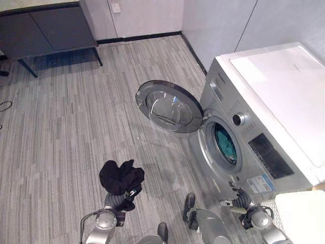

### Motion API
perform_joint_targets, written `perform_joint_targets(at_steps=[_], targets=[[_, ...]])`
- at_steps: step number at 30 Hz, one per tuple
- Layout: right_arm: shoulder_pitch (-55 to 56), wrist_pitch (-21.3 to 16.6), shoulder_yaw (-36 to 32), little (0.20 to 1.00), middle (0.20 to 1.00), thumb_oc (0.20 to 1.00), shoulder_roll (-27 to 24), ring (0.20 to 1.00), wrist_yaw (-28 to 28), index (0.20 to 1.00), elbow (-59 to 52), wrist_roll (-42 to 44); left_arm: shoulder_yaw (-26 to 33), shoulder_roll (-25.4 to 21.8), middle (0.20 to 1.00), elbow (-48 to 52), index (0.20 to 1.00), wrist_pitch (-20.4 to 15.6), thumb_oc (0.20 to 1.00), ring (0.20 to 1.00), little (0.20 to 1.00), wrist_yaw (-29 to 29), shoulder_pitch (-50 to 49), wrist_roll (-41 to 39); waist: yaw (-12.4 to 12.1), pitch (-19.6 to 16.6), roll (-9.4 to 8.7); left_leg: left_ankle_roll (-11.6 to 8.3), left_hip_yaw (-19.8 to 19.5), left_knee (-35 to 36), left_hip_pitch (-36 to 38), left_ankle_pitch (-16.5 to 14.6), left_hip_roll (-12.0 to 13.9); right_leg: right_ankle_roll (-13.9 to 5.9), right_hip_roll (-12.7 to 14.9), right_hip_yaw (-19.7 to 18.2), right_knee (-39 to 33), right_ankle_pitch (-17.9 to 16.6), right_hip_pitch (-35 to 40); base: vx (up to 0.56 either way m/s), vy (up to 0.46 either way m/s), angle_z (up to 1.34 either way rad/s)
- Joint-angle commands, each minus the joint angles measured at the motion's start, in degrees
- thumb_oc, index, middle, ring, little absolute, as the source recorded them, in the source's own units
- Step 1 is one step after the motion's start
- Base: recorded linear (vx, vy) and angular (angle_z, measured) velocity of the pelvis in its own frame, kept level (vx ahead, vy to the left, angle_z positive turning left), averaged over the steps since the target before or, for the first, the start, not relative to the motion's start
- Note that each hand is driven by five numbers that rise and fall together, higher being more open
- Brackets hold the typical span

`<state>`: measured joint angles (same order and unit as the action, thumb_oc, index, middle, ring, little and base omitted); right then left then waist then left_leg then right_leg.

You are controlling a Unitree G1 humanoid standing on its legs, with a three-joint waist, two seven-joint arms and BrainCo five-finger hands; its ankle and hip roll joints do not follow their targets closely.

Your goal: Grab the laundry basket,head to the washer,open it,put in the laundry and shut it.

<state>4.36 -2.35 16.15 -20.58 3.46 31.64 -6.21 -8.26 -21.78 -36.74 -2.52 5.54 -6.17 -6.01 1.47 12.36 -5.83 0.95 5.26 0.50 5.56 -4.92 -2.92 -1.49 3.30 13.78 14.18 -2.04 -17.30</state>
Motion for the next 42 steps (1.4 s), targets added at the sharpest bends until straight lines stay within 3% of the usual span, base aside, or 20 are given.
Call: perform_joint_targets(at_steps=[1,3,6,8,11,12,13,15,19,24,26,27,30,32,33,34,37,42], targets=[[-0.24,-1.77,-1.24,1.0,1.0,1.0,-1.21,1.0,0.32,1.0,-1.28,0.17,-0.22,-0.58,0.2,5.63,0.2,-2.3,0.2,0.2,0.2,-2.22,-0.77,2.35,0.96,-0.53,-1.34,-1.19,2.53,-12.81,-7.47,-4.02,0.95,-3.06,-1.1,-4.48,-9.32,5.46,12.15,0.12,-0.098,0.54],[-0.77,-1.69,-1.29,1.0,1.0,1.0,-1.72,1.0,0.62,1.0,-0.09,0.6,-1.29,-0.18,0.2,5.74,0.2,-2.09,0.2,0.2,0.2,-2.84,-0.53,2.57,0.39,0.3,-1.58,-2.58,2.87,-21.91,-11.68,-2.25,2.85,-1.5,-1.72,-5.88,-10.53,5.67,14.22,0.08,-0.069,0.42],[-1.66,-1.42,-1.06,1.0,1.0,1.0,-1.98,1.0,0.91,1.0,1.05,0.92,-2.31,0.25,0.2,5.01,0.2,-1.88,0.2,0.2,0.2,-2.72,0.07,2.86,-0.47,0.67,-1.9,-1.81,0.45,-21.24,-14.72,-3.01,3.41,-1.05,-1.73,-6.86,-11.05,6.96,15.93,0.09,0.016,-0.3],[-1.67,-1.74,-0.94,1.0,1.0,1.0,-2.2,1.0,1.07,1.0,0.88,1.11,-2.54,0.27,0.2,4.84,0.2,-2.04,0.2,0.2,0.2,-2.35,-0.52,2.81,-1.27,0.57,-1.81,-2.07,-4.16,-17.33,-15.06,-2.81,2.61,-1.25,-2.22,-8.76,-10.65,7.52,16.28,0.16,0.085,-0.67],[-2.29,-1.87,-0.19,1.0,1.0,1.0,-2.88,1.0,1.29,1.0,2.12,0.63,-2.91,0.18,0.2,4.39,0.2,-2.19,0.2,0.2,0.2,-1.95,-0.32,2.12,-2.31,0.62,-1.68,-3.83,-15.06,-13.09,-16.63,0.48,1.39,-1.4,-3.19,-12.87,-10.17,8.05,16.49,0.14,0.108,-0.83],[-2.32,-1.87,-0.2,1.0,1.0,1.0,-2.87,1.0,1.29,1.0,2.14,0.63,-2.91,0.17,0.2,4.38,0.2,-2.2,0.2,0.2,0.2,-1.95,-0.27,2.12,-2.21,0.51,-1.72,-3.84,-15.14,-12.85,-16.75,0.78,1.34,-1.42,-3.13,-12.78,-10.21,7.93,16.31,0.17,0.256,-1.11],[-3.05,-1.71,-0.13,1.0,1.0,1.0,-3.23,1.0,1.64,1.0,3.82,0.17,-3.55,0.16,0.2,4.01,0.2,-2.22,0.2,0.2,0.2,-1.77,0.32,1.41,-2.26,0.34,-0.78,-4.31,-21.29,-10.91,-17.57,2.48,0.78,-1.52,-3.56,-15.9,-7.97,9.16,15.85,0.17,0.297,-0.96],[-3.26,-1.66,-0.32,1.0,1.0,1.0,-3.14,1.0,1.81,1.0,4.56,0.36,-3.95,0.22,0.2,3.81,0.2,-2.34,0.2,0.2,0.2,-1.94,0.61,1.35,-2.19,0.12,-0.63,-4.21,-21.11,-10.52,-16.84,2.38,0.73,-1.7,-3.3,-16.6,-6.84,9.79,15.68,0.15,0.247,-0.75],[-3.74,-1.22,-0.95,1.0,1.0,1.0,-1.4,1.0,1.22,1.0,5.9,0.43,-4.96,-0.96,0.2,3.71,0.2,-2.22,0.2,0.2,0.2,-2.6,2.02,2.76,-0.39,-0.71,-0.81,-1.46,-15.49,-10.44,-13.72,-0.32,0.0,-3.83,-0.35,-19.17,-0.94,9.48,13.56,0.17,0.368,-0.59],[-5.48,-1.03,-0.49,1.0,1.0,1.0,-0.25,1.0,1.37,1.0,6.65,0.48,-4.0,-1.79,0.2,4.78,0.2,-2.63,0.2,0.2,0.2,-1.06,3.11,2.16,-1.0,-0.34,-0.73,-0.06,-8.83,-9.41,-11.48,-1.88,0.88,-5.32,0.93,-18.44,1.23,7.46,10.83,0.03,0.194,-1.01],[-6.67,-1.08,0.17,1.0,1.0,1.0,0.09,1.0,1.51,1.0,7.37,-0.21,-3.45,-1.59,0.2,5.01,0.2,-2.98,0.2,0.2,0.2,-0.21,3.9,1.39,-1.93,-0.46,-0.38,0.36,-5.67,-8.2,-10.18,-2.34,1.53,-5.44,2.79,-13.26,0.91,6.61,9.88,0.02,0.182,-1.64],[-7.22,-1.2,0.43,1.0,1.0,1.0,0.43,1.0,1.61,1.0,7.48,-0.42,-3.34,-1.2,0.2,5.14,0.2,-3.26,0.2,0.2,0.2,0.56,4.66,0.57,-2.39,-0.6,0.11,0.62,-2.97,-7.58,-9.58,-2.34,2.25,-5.13,4.19,-7.04,1.35,6.24,8.84,0.04,0.177,-1.81],[-7.42,-1.21,0.41,1.0,1.0,1.0,0.71,1.0,1.72,1.0,7.89,-0.17,-3.26,-0.84,0.2,5.47,0.2,-3.42,0.2,0.2,0.2,1.08,5.19,-0.05,-2.59,-0.67,0.23,0.98,-0.38,-6.15,-7.97,-2.79,2.62,-4.85,4.46,-3.15,1.93,6.66,8.64,0.03,0.07,-1.54],[-7.08,-1.08,0.4,1.0,1.0,1.0,1.25,1.0,2.05,1.0,9.05,0.24,-3.04,-0.48,0.2,5.24,0.2,-3.5,0.2,0.2,0.2,1.8,6.17,-0.8,-3.03,-1.09,0.04,0.89,2.72,-5.33,-6.26,-4.47,3.28,-4.95,5.72,3.35,1.37,7.56,9.26,0.06,-0.006,-0.81],[-7.05,-1.05,0.3,1.0,1.0,1.0,1.41,1.0,2.21,1.0,9.11,0.31,-2.91,-0.36,0.2,5.1,0.2,-3.56,0.2,0.2,0.2,2.15,6.64,-1.18,-3.34,-0.91,-0.21,1.07,4.57,-5.48,-6.41,-4.02,3.52,-4.38,6.6,6.23,0.26,6.27,9.06,0.1,-0.072,-0.93],[-6.83,-0.96,0.22,1.0,1.0,1.0,1.43,1.0,2.47,1.0,9.38,0.46,-2.83,-0.26,0.2,5.03,0.2,-3.56,0.2,0.2,0.2,2.42,7.01,-1.52,-3.38,-1.01,0.06,0.81,4.9,-5.49,-5.43,-5.41,4.04,-4.89,6.54,6.97,0.28,7.19,9.29,0.04,-0.057,-1.17],[-5.91,-1.04,-0.52,1.0,1.0,1.0,1.41,1.0,2.7,1.0,9.45,1.03,-2.62,0.11,0.2,4.15,0.2,-3.79,0.2,0.2,0.2,3.0,7.41,-1.56,-2.56,-1.18,-0.51,0.6,6.32,-5.83,-5.94,-4.62,3.73,-4.26,5.53,6.69,-4.43,6.09,10.13,0.02,-0.099,-0.64],[-3.17,-1.4,-2.73,1.0,1.0,1.0,0.33,1.0,3.34,1.0,9.16,2.18,-1.17,1.04,0.2,3.46,0.2,-3.87,0.2,0.2,0.2,4.01,7.08,-2.09,-1.04,-1.31,-0.02,-0.73,7.64,-9.59,-6.76,-5.18,4.92,-3.61,2.8,2.98,-10.25,5.21,12.5,0.05,-0.108,-0.27]])
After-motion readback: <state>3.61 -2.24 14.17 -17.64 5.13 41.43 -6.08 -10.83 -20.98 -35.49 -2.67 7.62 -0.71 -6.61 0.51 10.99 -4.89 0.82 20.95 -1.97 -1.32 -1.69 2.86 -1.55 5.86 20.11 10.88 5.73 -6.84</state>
